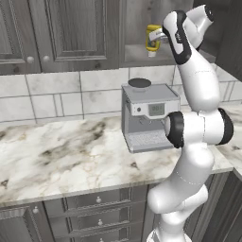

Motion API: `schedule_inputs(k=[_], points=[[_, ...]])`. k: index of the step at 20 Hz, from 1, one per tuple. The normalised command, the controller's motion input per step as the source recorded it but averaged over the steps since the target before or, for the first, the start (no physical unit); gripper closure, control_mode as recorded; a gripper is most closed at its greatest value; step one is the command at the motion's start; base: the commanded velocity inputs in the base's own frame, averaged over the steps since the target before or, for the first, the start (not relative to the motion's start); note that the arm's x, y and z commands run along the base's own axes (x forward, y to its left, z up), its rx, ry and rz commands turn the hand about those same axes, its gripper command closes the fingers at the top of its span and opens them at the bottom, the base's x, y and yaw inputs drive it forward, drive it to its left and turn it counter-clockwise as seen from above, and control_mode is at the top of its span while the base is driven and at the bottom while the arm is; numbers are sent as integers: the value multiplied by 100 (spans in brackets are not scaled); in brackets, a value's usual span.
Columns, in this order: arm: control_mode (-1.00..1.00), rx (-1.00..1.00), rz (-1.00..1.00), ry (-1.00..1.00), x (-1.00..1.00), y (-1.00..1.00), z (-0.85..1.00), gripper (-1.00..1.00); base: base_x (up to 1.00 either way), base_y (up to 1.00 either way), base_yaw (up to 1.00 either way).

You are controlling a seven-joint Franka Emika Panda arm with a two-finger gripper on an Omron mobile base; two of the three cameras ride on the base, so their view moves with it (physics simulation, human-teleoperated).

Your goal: Take 2 condiments from the cabinet and move them on the counter near the stove.Make sure the condiments are lined up with each other, next to each other.

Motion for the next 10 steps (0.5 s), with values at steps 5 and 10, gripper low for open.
schedule_inputs(k=[5,10], points=[[-100,-1,0,0,9,6,-4,-100,0,0,0],[-100,0,0,0,3,6,-1,100,0,0,0]])
